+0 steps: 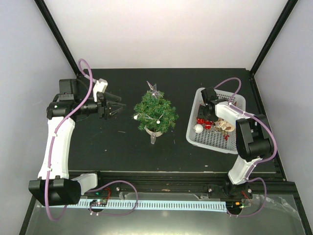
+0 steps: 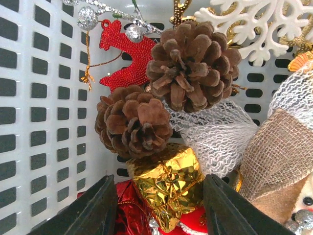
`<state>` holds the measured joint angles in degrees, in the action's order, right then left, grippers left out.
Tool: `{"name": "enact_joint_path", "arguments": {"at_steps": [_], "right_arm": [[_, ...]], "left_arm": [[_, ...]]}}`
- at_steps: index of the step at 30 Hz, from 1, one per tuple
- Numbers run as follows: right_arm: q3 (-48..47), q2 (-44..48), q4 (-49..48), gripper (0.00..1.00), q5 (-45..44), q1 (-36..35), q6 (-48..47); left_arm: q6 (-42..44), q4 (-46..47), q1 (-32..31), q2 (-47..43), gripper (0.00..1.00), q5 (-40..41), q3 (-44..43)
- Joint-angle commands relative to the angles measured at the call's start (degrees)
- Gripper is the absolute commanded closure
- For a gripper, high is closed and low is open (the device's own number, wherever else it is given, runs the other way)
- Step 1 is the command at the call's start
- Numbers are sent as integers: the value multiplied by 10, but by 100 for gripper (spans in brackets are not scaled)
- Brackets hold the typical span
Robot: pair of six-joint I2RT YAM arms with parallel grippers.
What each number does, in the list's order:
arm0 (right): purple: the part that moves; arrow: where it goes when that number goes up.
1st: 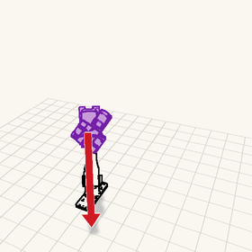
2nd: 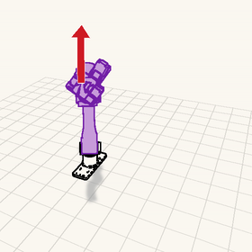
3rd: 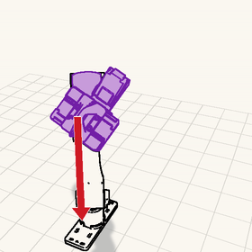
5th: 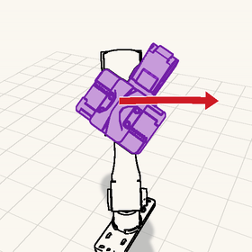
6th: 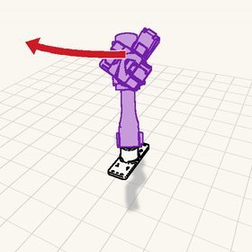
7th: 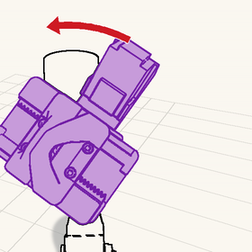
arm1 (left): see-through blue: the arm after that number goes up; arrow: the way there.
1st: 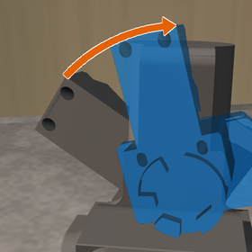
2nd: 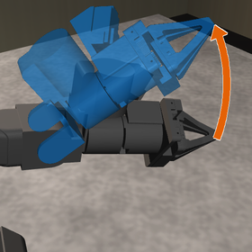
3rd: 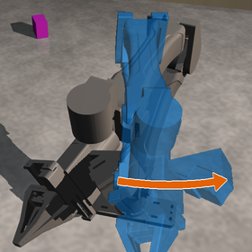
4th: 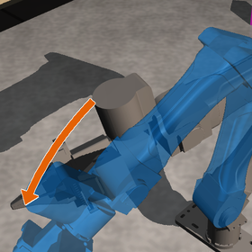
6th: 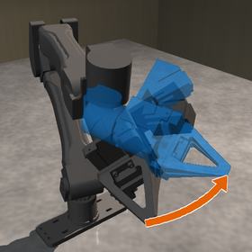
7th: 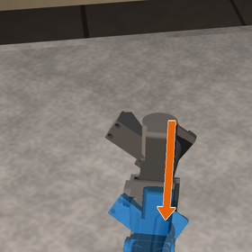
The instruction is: Decorate the small christmas tree
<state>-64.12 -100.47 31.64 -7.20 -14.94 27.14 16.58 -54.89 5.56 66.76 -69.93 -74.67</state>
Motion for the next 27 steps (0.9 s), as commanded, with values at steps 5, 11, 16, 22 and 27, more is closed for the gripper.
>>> {"name": "enact_joint_path", "arguments": {"at_steps": [5, 11, 16, 22, 27], "right_arm": [[18, -2, -22, 49, 4, 6, -4], [23, 3, -26, 72, 9, 8, -3], [29, 33, -22, 73, -12, 8, 2], [23, 102, 9, 73, -39, 8, -1], [27, 170, 29, 74, -31, 7, -1]], "left_arm": [[8, -8, 3, -5, 16, -22, -15], [8, -7, 4, -9, 16, -23, -12], [8, -5, 3, -11, 16, -23, -9], [6, -4, 3, -11, 16, -28, -8], [1, 1, 3, -13, 16, -28, -4]]}}
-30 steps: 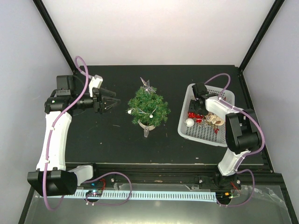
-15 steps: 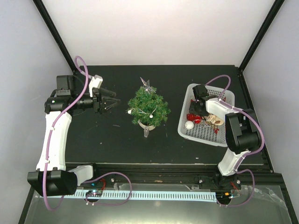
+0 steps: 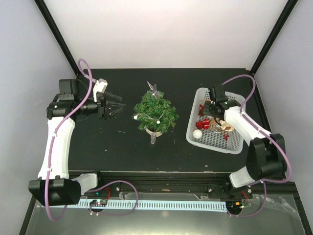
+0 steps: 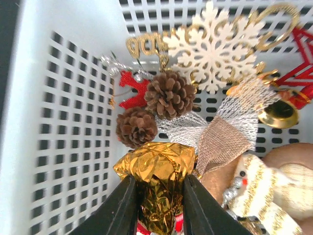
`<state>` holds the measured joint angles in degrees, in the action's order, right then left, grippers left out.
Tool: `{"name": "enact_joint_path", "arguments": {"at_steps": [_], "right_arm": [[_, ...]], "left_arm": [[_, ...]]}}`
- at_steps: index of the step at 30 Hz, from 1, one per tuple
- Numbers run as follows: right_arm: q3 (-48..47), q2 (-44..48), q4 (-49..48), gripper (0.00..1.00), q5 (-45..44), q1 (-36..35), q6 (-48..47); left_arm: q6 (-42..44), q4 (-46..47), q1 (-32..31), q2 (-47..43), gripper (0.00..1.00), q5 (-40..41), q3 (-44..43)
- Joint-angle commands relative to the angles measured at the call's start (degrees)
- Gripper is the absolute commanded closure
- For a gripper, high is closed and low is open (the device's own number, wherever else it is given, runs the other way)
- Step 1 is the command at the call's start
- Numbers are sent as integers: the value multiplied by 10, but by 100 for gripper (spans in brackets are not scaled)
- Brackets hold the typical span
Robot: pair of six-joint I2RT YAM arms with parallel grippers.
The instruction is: Decorate the small christmas tree
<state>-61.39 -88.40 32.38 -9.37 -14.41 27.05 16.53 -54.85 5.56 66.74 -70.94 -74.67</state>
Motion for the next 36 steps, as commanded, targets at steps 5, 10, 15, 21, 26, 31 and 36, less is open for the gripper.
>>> {"name": "enact_joint_path", "arguments": {"at_steps": [5, 10, 15, 21, 26, 31, 36], "right_arm": [[10, 132, 5, 76, 74, -8, -8], [-8, 183, -11, 75, 140, -56, -13], [-63, 163, -6, 74, 163, -136, -3], [-87, 131, -17, 74, 165, -187, 13], [-89, 127, -22, 74, 170, -201, 20], [-86, 139, -22, 74, 186, -206, 25], [-70, 143, -28, 74, 193, -216, 34]], "left_arm": [[-1, 4, 4, -13, 16, -20, -4], [-2, 6, 3, -14, 16, -20, 0], [-6, 7, 3, -14, 15, -21, 0], [-12, 12, 4, -22, 15, -20, 3], [-16, 16, 3, -25, 14, -20, 6], [-18, 19, 3, -22, 14, -21, 6], [-19, 19, 3, -19, 14, -21, 3]]}}
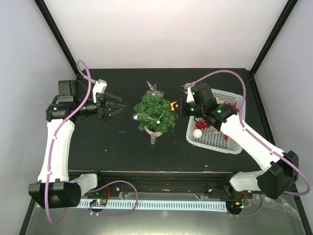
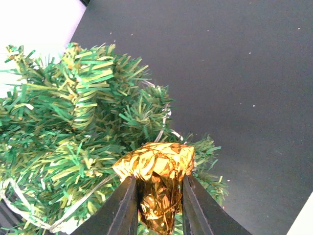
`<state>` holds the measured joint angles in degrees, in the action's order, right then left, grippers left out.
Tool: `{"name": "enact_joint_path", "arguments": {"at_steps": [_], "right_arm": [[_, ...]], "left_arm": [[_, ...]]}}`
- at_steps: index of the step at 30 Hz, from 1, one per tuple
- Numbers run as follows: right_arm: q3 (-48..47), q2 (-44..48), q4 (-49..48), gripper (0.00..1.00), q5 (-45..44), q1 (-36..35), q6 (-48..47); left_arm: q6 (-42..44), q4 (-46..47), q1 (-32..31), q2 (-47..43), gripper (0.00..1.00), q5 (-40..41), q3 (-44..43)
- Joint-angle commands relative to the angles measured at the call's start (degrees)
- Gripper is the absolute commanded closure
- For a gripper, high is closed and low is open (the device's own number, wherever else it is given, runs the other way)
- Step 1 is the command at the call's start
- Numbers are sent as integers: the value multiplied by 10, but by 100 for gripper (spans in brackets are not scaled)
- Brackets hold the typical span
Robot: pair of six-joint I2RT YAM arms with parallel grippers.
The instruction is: Decorate the small christmas tree
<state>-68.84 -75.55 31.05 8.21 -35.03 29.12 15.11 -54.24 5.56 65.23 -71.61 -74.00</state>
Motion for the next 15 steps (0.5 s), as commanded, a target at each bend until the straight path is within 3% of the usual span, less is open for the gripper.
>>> {"name": "enact_joint_path", "arguments": {"at_steps": [1, 15], "right_arm": [[10, 16, -19, 74, 18, -12, 15], [62, 47, -31, 74, -5, -31, 33]], "left_arm": [[-5, 12, 4, -4, 14, -14, -4], [-5, 14, 4, -7, 13, -13, 1]]}}
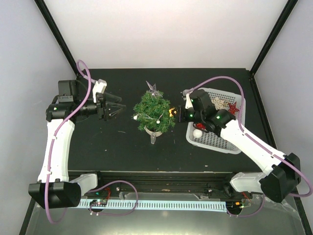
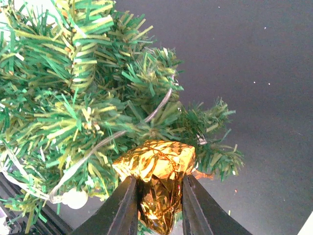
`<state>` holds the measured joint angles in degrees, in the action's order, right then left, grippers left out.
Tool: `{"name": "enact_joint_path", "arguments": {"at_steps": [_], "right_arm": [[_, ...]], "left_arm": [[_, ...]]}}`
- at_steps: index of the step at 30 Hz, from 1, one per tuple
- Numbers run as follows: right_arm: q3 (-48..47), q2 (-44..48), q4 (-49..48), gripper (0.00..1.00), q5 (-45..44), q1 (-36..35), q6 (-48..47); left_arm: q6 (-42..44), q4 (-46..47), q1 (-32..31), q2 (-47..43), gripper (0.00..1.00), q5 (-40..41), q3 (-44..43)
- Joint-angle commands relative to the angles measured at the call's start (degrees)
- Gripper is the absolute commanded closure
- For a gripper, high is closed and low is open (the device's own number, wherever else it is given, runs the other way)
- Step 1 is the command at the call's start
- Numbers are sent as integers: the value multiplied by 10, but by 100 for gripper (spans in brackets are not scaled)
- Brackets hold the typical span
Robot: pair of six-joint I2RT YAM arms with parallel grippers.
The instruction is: Decorate the small christmas tree
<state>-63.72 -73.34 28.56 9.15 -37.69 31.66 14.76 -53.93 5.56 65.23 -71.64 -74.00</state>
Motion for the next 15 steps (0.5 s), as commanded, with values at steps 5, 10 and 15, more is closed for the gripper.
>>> {"name": "enact_joint_path", "arguments": {"at_steps": [5, 10, 15], "right_arm": [[-12, 54, 21, 74, -42, -5, -9], [-21, 78, 25, 74, -19, -5, -5], [-1, 102, 16, 74, 6, -5, 4]], "left_arm": [[-2, 12, 4, -9, 13, -9, 2], [-4, 14, 3, -9, 13, -6, 4], [-5, 15, 4, -11, 13, -5, 7]]}}
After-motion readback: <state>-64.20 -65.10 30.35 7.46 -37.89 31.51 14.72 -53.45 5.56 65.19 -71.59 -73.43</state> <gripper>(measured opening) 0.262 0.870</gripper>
